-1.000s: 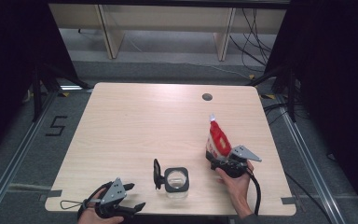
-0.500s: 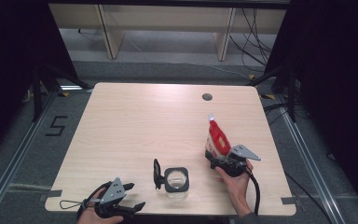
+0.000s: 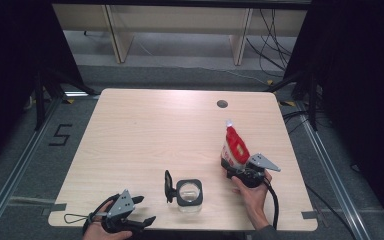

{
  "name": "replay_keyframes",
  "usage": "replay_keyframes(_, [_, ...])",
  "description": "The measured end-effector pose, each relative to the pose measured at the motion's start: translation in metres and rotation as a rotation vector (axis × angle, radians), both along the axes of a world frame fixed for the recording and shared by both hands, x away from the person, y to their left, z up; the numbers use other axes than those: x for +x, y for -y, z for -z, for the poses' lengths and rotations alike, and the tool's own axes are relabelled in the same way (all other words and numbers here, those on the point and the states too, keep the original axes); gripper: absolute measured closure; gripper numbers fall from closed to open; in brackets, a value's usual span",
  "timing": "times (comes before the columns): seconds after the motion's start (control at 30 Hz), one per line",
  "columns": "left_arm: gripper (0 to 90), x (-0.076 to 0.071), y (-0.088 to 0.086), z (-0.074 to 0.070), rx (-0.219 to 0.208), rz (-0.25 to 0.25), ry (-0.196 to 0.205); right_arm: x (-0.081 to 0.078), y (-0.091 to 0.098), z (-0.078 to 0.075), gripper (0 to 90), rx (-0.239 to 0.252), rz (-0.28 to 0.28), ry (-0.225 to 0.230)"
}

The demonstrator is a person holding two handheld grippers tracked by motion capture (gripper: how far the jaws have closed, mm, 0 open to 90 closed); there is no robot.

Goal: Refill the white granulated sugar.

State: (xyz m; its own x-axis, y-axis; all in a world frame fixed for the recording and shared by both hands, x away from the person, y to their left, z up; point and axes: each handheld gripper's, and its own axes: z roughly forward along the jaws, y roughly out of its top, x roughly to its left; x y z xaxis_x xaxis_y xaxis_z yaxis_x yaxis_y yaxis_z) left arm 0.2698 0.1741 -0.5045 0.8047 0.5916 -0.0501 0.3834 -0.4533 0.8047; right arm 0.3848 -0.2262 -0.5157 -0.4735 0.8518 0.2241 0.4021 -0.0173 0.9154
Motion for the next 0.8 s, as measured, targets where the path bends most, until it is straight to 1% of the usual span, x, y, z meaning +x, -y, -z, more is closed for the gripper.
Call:
replay_keyframes(0.03, [24.0, 0.0003, 0.0002, 0.0005, -0.003, 0.005, 0.009, -0.0001, -0.0006, 0.0000, 28.3, 0.001, 0.001, 0.002])
replay_keyframes(0.07, [24.0, 0.0001, 0.0005, 0.0005, -0.004, 0.009, 0.006, 0.0009, -0.0007, 0.0002, 27.7, -0.016, -0.011, 0.014])
replay_keyframes(0.1, [24.0, 0.0001, 0.0005, 0.0005, -0.004, 0.009, 0.006, 0.0009, -0.0007, 0.0002, 27.7, -0.016, -0.011, 0.014])
replay_keyframes(0.13, [24.0, 0.0003, 0.0003, 0.0001, 0.004, 0.009, 0.007, -0.0010, -0.0032, -0.0003, 27.1, 0.004, 0.004, -0.004])
replay_keyframes(0.17, [24.0, 0.0003, 0.0003, 0.0001, 0.005, 0.009, 0.007, 0.0003, -0.0038, 0.0005, 25.8, 0.001, 0.013, 0.028])
replay_keyframes(0.2, [24.0, 0.0001, 0.0007, 0.0004, -0.007, 0.005, 0.007, 0.0013, -0.0041, 0.0006, 25.2, 0.014, 0.013, 0.049])
replay_keyframes(0.23, [24.0, 0.0001, 0.0007, 0.0004, -0.007, 0.005, 0.007, 0.0013, -0.0041, 0.0006, 25.2, 0.014, 0.013, 0.049])
replay_keyframes(0.27, [24.0, 0.0005, 0.0002, 0.0002, 0.001, 0.005, 0.009, 0.0013, -0.0050, 0.0004, 26.6, 0.020, 0.018, 0.032])
replay_keyframes(0.3, [24.0, 0.0005, 0.0002, 0.0002, 0.001, 0.005, 0.009, 0.0013, -0.0050, 0.0004, 26.6, 0.020, 0.018, 0.032])
replay_keyframes(0.33, [24.0, 0.0004, 0.0001, 0.0002, 0.000, 0.005, 0.009, 0.0026, -0.0038, 0.0005, 27.2, 0.005, 0.011, 0.040])
replay_keyframes(0.37, [24.0, 0.0003, 0.0002, -0.0001, -0.005, 0.011, 0.004, 0.0027, -0.0039, 0.0000, 28.7, 0.013, 0.019, 0.039])
replay_keyframes(0.4, [24.0, 0.0003, -0.0001, -0.0009, 0.001, 0.016, -0.002, 0.0027, -0.0039, 0.0000, 28.7, 0.013, 0.019, 0.039])
replay_keyframes(0.43, [24.0, -0.0010, 0.0007, -0.0004, -0.012, 0.001, -0.018, 0.0030, -0.0044, 0.0002, 29.9, 0.018, 0.022, 0.045])
replay_keyframes(0.47, [24.0, -0.0011, 0.0003, -0.0008, -0.006, 0.003, -0.018, 0.0036, -0.0023, -0.0009, 31.6, -0.005, 0.011, 0.052])
replay_keyframes(0.5, [24.0, -0.0003, -0.0010, -0.0015, 0.019, 0.010, -0.009, 0.0033, -0.0028, -0.0015, 32.5, -0.024, 0.035, 0.047])
replay_keyframes(0.53, [24.0, -0.0005, -0.0002, -0.0006, 0.007, 0.004, 0.009, 0.0038, -0.0028, -0.0013, 33.0, -0.012, 0.030, 0.055])
replay_keyframes(0.57, [24.0, -0.0008, -0.0001, -0.0003, 0.004, -0.004, 0.000, 0.0031, -0.0029, -0.0019, 33.6, -0.012, 0.033, 0.050])
replay_keyframes(0.6, [24.0, -0.0007, -0.0001, -0.0003, 0.002, -0.004, 0.001, 0.0028, -0.0025, -0.0017, 33.9, -0.010, 0.025, 0.058])
replay_keyframes(0.63, [24.0, 0.0000, -0.0005, -0.0002, 0.008, -0.001, 0.004, 0.0023, -0.0032, -0.0021, 34.2, -0.009, 0.025, 0.052])
replay_keyframes(0.67, [24.0, 0.0000, -0.0008, -0.0004, 0.006, -0.001, 0.003, 0.0024, -0.0028, -0.0027, 35.0, -0.025, 0.012, 0.059])
replay_keyframes(0.7, [24.0, 0.0000, -0.0008, -0.0004, 0.006, -0.001, 0.003, 0.0024, -0.0028, -0.0027, 35.0, -0.025, 0.012, 0.059])
replay_keyframes(0.73, [24.0, -0.0001, -0.0009, -0.0006, 0.012, -0.005, 0.003, 0.0036, -0.0016, -0.0031, 35.3, -0.041, -0.015, 0.078])
replay_keyframes(0.77, [24.0, -0.0003, -0.0011, -0.0007, 0.010, -0.006, -0.001, 0.0017, -0.0024, -0.0039, 35.6, -0.046, 0.003, 0.064])
replay_keyframes(0.8, [24.1, -0.0003, -0.0012, -0.0008, 0.009, -0.006, -0.001, -0.0001, -0.0034, -0.0047, 35.8, -0.033, -0.002, 0.056])
